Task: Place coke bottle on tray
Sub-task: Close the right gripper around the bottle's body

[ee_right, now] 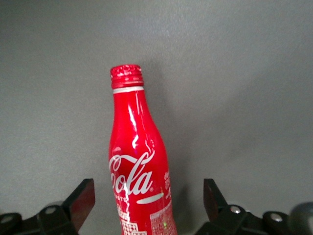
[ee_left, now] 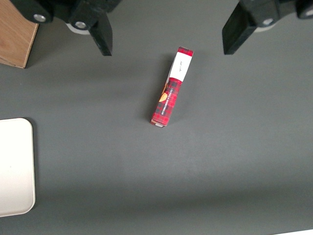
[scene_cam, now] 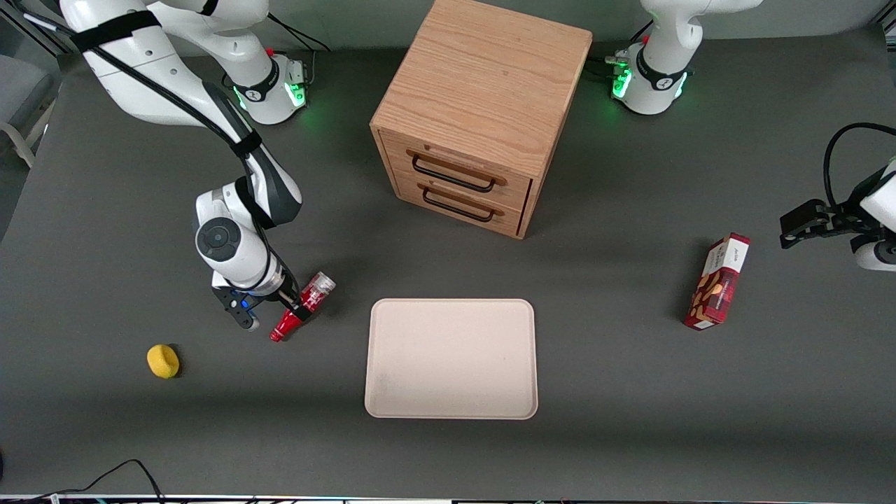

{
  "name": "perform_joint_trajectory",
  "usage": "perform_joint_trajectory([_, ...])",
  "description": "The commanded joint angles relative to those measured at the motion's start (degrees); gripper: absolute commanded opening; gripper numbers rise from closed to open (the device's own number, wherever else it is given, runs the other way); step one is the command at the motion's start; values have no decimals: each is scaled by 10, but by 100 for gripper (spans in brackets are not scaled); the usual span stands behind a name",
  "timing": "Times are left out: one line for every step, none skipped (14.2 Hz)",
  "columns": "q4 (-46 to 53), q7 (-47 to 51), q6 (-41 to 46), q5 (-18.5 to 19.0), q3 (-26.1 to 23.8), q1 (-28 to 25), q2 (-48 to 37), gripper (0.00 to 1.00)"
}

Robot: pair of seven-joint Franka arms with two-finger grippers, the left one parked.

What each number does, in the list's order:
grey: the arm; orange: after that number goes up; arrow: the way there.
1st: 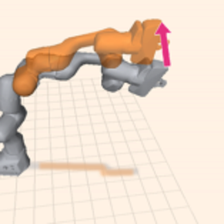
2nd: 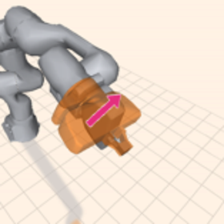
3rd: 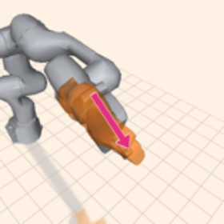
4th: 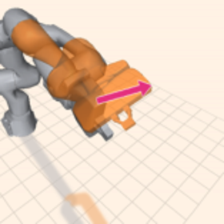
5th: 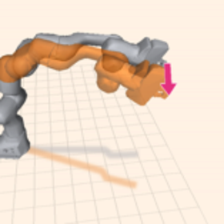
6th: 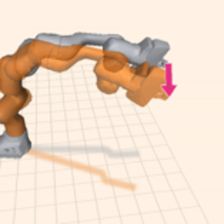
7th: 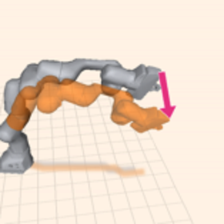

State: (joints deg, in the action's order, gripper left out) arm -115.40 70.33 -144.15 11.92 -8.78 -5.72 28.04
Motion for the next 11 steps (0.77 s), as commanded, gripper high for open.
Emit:
perform_joint_trajectory([18,48,-16,29,-2,-6,23,98])
perform_joint_trajectory([23,56,-16,31,-2,-8,27,97])
perform_joint_trajectory([25,60,-16,33,-2,-9,31,96])
perform_joint_trajectory([30,60,-16,33,-1,-9,33,96])
perform_joint_trajectory([31,60,-17,33,-1,-9,36,95])
perform_joint_trajectory([33,61,-17,33,-2,-9,37,92])
perform_joint_trajectory([34,65,-17,33,-1,-10,41,90])
perform_joint_trajectory([36,65,-17,33,-1,-10,43,87])
perform_joint_trajectory([36,65,-17,33,-1,-10,44,82])
perform_joint_trajectory([36,65,-17,34,-1,-10,44,67])
perform_joint_trajectory([36,65,-17,34,-1,-10,44,46])
